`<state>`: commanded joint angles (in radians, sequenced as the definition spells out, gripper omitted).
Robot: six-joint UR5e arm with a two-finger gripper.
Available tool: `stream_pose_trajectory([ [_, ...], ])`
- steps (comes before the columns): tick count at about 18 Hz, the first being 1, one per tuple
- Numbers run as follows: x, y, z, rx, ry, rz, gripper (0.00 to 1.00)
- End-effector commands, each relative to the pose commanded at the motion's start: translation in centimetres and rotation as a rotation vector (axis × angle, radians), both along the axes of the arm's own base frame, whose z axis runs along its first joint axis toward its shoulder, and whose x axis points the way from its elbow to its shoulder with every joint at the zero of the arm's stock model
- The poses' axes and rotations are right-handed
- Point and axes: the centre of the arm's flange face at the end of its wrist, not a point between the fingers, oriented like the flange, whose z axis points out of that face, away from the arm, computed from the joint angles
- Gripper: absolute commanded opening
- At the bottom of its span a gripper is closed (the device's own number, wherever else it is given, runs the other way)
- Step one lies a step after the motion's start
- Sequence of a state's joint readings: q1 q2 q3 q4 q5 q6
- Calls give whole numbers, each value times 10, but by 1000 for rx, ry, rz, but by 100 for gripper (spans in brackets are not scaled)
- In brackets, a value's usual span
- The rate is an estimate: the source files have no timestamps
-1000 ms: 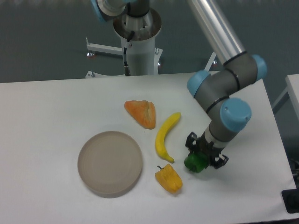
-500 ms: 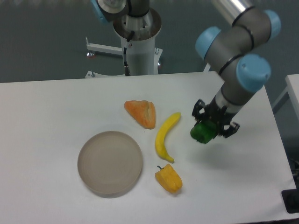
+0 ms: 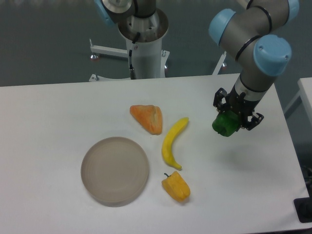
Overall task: Pick up the green pepper from the table
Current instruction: 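Lift the held green pepper up off the table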
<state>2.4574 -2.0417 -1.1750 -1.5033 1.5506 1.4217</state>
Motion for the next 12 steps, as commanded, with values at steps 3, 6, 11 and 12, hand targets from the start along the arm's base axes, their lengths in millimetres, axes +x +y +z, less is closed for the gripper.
stream_pose_trajectory([
  [3, 0, -1, -5, -24, 6, -69, 33],
  [6, 1, 2, -9, -23, 6, -89, 33],
  [11, 0, 2, -12, -26, 3, -100, 33],
  [12, 1, 2, -12, -27, 1, -100, 33],
])
